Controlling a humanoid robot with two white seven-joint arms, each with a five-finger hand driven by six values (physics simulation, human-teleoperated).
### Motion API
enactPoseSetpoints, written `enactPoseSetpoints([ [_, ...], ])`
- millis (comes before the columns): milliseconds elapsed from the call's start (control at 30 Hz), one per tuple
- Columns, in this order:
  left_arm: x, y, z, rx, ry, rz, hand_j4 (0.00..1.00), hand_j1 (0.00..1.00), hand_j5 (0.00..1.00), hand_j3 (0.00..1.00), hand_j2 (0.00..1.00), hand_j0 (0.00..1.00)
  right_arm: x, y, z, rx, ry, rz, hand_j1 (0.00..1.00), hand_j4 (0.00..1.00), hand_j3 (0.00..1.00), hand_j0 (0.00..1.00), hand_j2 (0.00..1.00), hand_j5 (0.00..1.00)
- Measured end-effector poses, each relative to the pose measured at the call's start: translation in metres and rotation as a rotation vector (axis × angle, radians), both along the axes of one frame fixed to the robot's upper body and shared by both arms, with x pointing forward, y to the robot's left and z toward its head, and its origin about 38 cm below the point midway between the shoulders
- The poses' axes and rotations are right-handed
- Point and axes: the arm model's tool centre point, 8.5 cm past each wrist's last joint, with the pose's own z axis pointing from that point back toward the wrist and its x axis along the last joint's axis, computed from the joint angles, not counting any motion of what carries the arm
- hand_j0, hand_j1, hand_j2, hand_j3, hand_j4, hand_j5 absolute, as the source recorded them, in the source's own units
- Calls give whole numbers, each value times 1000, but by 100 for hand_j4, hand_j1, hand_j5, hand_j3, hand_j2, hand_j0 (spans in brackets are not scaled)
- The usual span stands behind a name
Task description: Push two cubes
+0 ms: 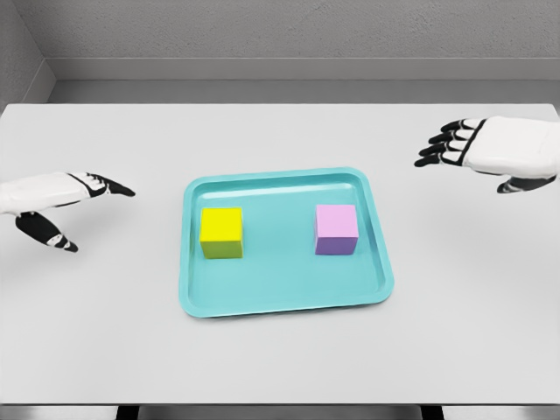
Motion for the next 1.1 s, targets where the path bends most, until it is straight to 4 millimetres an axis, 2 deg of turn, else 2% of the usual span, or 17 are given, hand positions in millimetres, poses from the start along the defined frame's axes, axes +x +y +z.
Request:
enactPoseSetpoints([
  [67,-1,-1,0,6,2,-8,98,98,98,98,98,98,2,2,11,0,-28,7,100,100,100,100,100,100],
  [100,-1,-1,1,8,2,-10,89,89,89,89,89,89,2,2,12,-2,-28,7,100,100,100,100,100,100],
  [167,1,-7,4,2,-8,-21,43,43,43,43,43,43,0,3,4,-10,-3,12,7,7,7,7,7,7],
  [200,3,-11,4,-8,-14,-29,31,31,31,31,31,31,-1,5,-5,-19,24,20,0,0,0,0,0,0],
  [233,5,-16,4,-19,-18,-36,25,25,25,25,25,25,-3,8,-15,-30,52,30,0,0,0,0,0,0],
  [300,14,-27,15,-30,-50,-57,23,23,23,23,23,23,-7,15,-32,-45,99,55,0,0,0,0,0,0],
  [433,15,-50,0,-65,-27,-97,23,23,23,23,23,23,-16,25,-59,-63,174,93,1,1,1,1,1,1],
  [600,17,-70,-11,-89,-20,-128,23,23,23,23,23,23,-15,40,-67,-64,186,129,1,1,1,1,1,1],
  [800,23,-86,-7,-83,-44,-164,23,23,23,23,23,23,-7,46,-83,-63,216,127,5,5,5,5,5,5],
  [833,26,-87,-3,-67,-57,-169,23,23,23,23,23,23,-5,46,-86,-61,224,122,5,5,5,5,5,5],
  [967,26,-94,-8,0,-71,-194,23,23,23,23,23,23,7,50,-95,-49,240,107,5,5,5,5,5,5],
  [1100,26,-96,-11,24,-72,-201,23,23,23,23,23,23,9,59,-107,-66,259,124,5,5,5,5,5,5],
])
